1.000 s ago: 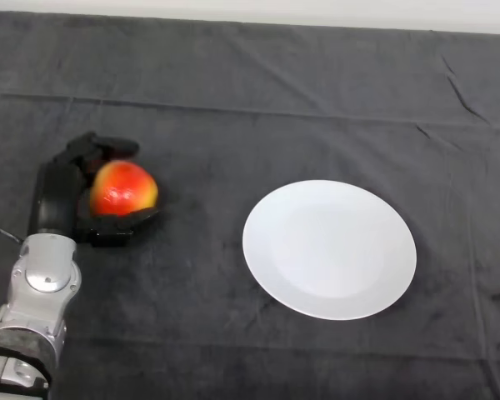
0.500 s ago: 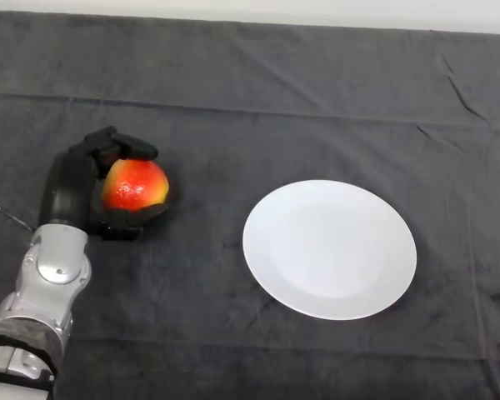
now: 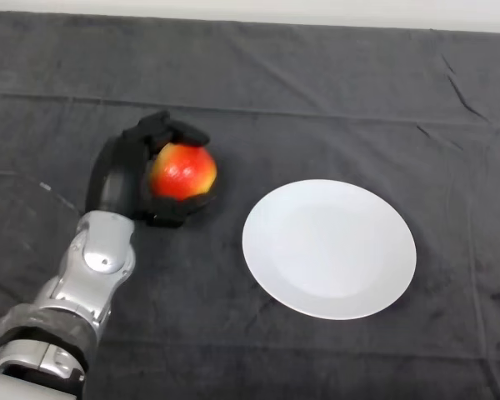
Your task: Move the apple to the plate
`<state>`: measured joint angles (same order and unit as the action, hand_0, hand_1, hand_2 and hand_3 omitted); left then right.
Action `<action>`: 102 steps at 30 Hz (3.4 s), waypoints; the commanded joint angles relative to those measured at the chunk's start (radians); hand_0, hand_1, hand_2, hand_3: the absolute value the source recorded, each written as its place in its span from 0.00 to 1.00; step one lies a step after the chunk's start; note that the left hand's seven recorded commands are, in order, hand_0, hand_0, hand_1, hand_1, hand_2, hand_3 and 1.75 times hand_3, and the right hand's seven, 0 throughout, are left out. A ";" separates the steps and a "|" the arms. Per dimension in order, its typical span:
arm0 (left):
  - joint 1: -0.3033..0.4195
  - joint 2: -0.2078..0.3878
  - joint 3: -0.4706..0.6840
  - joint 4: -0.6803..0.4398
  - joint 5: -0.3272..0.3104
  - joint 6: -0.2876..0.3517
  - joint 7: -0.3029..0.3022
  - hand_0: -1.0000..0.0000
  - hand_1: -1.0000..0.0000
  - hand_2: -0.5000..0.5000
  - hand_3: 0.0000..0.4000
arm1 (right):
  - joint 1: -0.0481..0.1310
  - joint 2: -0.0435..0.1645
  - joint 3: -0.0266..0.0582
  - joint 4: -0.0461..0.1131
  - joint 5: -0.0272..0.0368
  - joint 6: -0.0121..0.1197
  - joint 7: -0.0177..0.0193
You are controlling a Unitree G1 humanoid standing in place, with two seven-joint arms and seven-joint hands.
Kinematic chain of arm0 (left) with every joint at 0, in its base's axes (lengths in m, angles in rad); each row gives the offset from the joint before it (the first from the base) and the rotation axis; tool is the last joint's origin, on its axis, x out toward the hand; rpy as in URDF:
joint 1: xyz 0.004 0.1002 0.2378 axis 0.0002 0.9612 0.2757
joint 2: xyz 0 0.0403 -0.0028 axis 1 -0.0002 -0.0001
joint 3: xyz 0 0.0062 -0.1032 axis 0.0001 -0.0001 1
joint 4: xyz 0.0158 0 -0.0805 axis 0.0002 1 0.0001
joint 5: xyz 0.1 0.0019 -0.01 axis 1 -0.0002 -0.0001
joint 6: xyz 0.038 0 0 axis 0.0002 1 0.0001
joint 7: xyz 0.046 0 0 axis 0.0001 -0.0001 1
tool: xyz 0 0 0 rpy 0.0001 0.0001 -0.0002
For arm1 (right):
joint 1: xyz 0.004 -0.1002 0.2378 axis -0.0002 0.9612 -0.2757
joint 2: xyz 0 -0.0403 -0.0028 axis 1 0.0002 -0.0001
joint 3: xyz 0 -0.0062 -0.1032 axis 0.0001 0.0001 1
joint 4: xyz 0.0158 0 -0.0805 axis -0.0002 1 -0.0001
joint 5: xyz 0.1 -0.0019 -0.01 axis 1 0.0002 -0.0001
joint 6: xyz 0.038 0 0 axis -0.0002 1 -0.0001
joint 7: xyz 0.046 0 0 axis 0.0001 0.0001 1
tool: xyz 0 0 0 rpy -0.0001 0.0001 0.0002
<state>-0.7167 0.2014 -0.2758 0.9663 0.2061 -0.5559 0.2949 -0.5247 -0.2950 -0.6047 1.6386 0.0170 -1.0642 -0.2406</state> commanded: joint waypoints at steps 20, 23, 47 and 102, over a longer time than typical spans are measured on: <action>-0.005 -0.039 -0.314 -0.093 -0.064 0.017 0.051 0.00 0.00 0.50 1.00 | 0.111 0.075 -0.0114 0.092 0.0090 0.098 -0.0012; -0.005 -0.036 -0.354 -0.097 -0.084 0.018 0.048 0.00 0.00 0.50 1.00 | 0.111 0.075 -0.0114 0.092 0.0091 0.097 -0.0012; -0.008 -0.003 -0.485 -0.096 -0.190 0.028 -0.009 1.00 1.00 0.50 0.00 | 0.111 0.074 -0.0117 0.093 0.0088 0.097 -0.0013; 0.353 0.364 0.112 -0.374 -0.336 -0.159 0.110 1.00 1.00 0.50 0.00 | 0.112 0.075 -0.0089 0.088 0.0117 0.100 -0.0007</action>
<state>-0.3793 0.5304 -0.1660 0.6260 -0.1188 -0.6968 0.3933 -0.5231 -0.2954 -0.6047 1.6332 0.0178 -1.0565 -0.2407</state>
